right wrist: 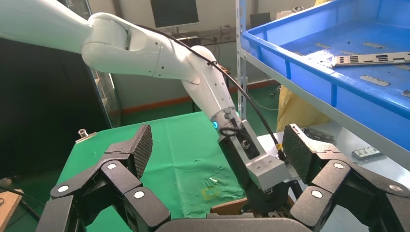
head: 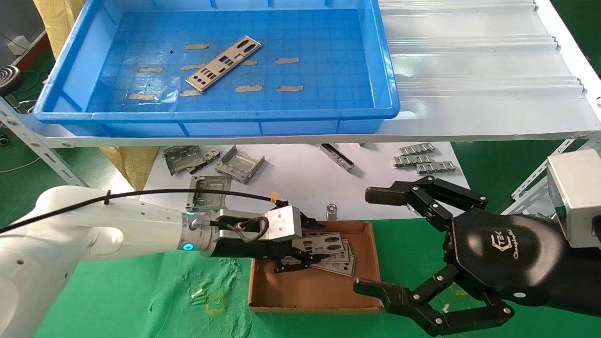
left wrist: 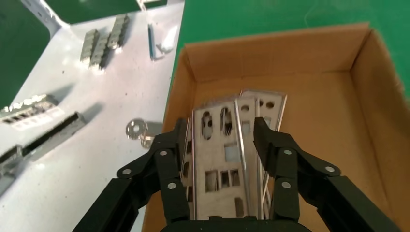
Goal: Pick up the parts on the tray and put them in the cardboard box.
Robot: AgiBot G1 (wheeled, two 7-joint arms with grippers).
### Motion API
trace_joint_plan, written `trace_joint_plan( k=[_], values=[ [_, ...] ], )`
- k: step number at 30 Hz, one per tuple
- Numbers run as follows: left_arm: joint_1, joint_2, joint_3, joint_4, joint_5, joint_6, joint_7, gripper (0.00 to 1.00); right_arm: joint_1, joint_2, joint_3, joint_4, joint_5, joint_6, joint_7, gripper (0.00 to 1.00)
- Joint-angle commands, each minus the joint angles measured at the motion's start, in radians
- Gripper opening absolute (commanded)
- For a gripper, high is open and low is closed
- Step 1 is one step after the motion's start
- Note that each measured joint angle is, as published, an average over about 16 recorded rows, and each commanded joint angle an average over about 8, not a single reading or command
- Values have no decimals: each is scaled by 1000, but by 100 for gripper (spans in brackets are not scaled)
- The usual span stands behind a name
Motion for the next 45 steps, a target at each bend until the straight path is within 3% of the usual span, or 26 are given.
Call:
trace_joint_plan(
  k=[1, 13, 25, 45],
  values=[
    [-5, -1, 6, -3, -3, 10, -2, 100, 0, 0, 0, 0, 0, 0, 0, 100],
    [-59, -41, -26, 70, -86, 233, -74, 100, 0, 0, 0, 0, 0, 0, 0, 100],
    [-55, -45, -29, 63, -88, 231, -76, 100, 0, 0, 0, 0, 0, 0, 0, 100],
    [104, -251, -154, -279, -219, 233, -276, 100, 0, 0, 0, 0, 0, 0, 0, 100]
  ],
)
